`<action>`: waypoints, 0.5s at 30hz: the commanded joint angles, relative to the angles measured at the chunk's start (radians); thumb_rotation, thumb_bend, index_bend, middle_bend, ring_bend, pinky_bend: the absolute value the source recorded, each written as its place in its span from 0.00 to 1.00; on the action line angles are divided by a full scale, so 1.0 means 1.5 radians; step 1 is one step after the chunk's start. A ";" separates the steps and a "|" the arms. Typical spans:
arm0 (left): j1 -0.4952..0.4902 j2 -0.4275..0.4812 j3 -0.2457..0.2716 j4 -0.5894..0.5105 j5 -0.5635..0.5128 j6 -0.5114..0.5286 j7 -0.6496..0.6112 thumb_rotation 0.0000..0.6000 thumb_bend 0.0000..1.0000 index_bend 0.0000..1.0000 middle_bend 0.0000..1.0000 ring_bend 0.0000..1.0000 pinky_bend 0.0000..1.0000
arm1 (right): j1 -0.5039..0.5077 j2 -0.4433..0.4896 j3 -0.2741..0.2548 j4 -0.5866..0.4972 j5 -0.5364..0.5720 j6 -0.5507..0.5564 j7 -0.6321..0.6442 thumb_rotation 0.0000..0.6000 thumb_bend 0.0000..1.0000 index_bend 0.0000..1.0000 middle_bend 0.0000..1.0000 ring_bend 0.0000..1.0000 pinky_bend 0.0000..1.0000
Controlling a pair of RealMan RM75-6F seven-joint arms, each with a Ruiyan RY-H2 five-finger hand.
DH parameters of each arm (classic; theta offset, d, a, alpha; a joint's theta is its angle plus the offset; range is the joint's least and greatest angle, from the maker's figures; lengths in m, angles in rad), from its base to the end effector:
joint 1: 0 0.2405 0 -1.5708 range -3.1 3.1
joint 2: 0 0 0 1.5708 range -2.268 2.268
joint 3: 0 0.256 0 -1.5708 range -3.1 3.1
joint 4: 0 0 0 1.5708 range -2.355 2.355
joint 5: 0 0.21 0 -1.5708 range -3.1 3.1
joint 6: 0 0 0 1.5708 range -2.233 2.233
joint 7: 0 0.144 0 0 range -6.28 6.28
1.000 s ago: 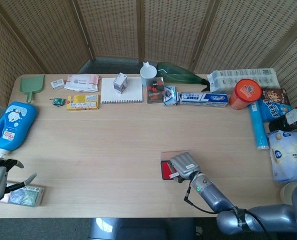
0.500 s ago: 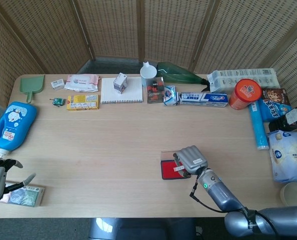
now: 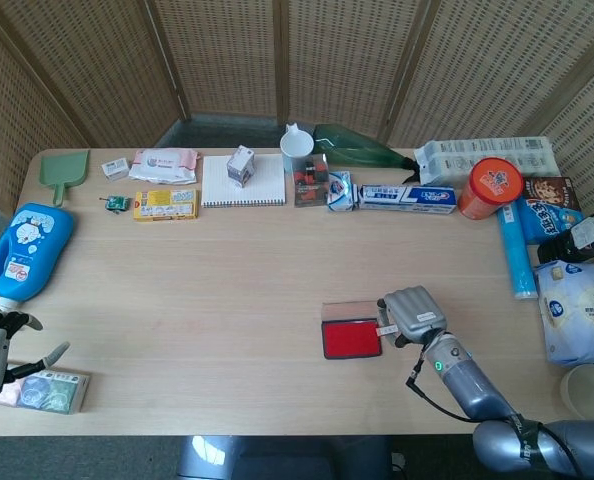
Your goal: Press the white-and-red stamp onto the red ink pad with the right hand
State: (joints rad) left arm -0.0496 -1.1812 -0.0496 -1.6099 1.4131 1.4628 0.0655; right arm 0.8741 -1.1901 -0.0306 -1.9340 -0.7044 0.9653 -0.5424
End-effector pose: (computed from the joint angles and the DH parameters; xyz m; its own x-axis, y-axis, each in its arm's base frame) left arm -0.3246 0.1687 0.1404 0.3901 0.0478 0.9195 0.9135 0.1057 -0.3930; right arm -0.1626 -0.2992 0.0432 0.5375 -0.4928 0.6843 -0.8430 -0.2931 0.4511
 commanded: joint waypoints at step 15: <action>-0.002 0.013 0.001 -0.025 0.001 0.002 0.021 0.31 0.12 0.43 0.41 0.32 0.18 | -0.026 -0.030 -0.014 0.096 -0.007 -0.046 0.036 1.00 0.42 0.72 1.00 1.00 1.00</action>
State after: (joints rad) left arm -0.0526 -1.1617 -0.0484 -1.6472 1.4152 1.4659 0.0963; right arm 0.8379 -1.2289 -0.0500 -1.7984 -0.7130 0.9013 -0.4912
